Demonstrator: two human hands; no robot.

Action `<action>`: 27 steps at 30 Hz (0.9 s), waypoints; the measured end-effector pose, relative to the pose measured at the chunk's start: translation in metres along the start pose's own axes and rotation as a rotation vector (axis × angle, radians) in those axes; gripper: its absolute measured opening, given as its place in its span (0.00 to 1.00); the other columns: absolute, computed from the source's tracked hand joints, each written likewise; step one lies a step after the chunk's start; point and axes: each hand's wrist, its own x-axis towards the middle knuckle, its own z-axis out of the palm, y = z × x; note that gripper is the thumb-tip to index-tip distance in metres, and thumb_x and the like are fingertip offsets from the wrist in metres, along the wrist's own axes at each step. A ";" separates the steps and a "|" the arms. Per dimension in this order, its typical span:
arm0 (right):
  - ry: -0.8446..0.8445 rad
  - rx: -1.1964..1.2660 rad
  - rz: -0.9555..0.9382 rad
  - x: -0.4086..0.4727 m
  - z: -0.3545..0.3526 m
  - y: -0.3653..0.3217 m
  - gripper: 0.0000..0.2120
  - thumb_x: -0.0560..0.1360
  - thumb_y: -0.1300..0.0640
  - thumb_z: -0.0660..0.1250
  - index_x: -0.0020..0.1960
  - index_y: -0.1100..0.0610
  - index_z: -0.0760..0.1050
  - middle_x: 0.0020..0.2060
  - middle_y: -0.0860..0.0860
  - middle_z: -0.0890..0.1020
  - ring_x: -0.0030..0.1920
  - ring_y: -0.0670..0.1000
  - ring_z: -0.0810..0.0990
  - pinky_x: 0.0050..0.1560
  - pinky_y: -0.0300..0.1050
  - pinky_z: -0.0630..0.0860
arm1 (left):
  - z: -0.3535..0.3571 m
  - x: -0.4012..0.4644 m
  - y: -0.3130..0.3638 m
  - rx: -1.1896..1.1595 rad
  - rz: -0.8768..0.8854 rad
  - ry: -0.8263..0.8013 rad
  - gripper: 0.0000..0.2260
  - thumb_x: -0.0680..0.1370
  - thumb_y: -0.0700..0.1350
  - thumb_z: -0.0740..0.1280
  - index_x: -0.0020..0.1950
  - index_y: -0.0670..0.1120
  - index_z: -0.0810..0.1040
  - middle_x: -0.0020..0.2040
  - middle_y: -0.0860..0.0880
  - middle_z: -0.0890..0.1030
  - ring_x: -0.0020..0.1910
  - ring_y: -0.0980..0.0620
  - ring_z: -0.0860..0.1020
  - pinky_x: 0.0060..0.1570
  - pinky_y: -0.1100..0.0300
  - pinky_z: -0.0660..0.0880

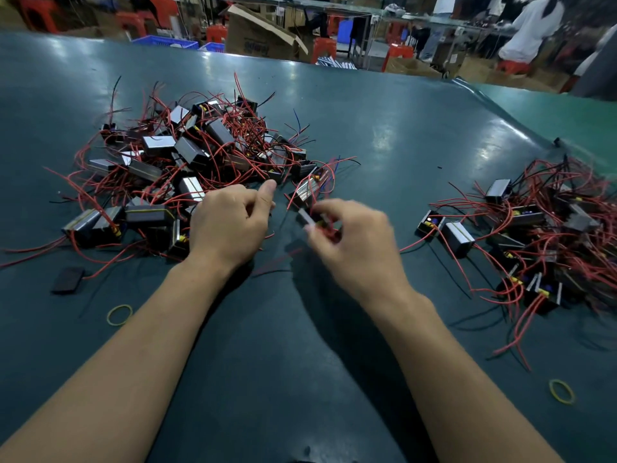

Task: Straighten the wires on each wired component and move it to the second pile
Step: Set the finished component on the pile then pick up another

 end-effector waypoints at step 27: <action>0.342 0.104 -0.039 0.013 -0.014 0.032 0.09 0.76 0.56 0.69 0.55 0.57 0.80 0.46 0.52 0.82 0.35 0.50 0.75 0.46 0.48 0.75 | -0.004 -0.005 0.008 -0.114 0.163 0.093 0.06 0.73 0.43 0.74 0.48 0.44 0.83 0.43 0.50 0.84 0.40 0.48 0.79 0.46 0.50 0.78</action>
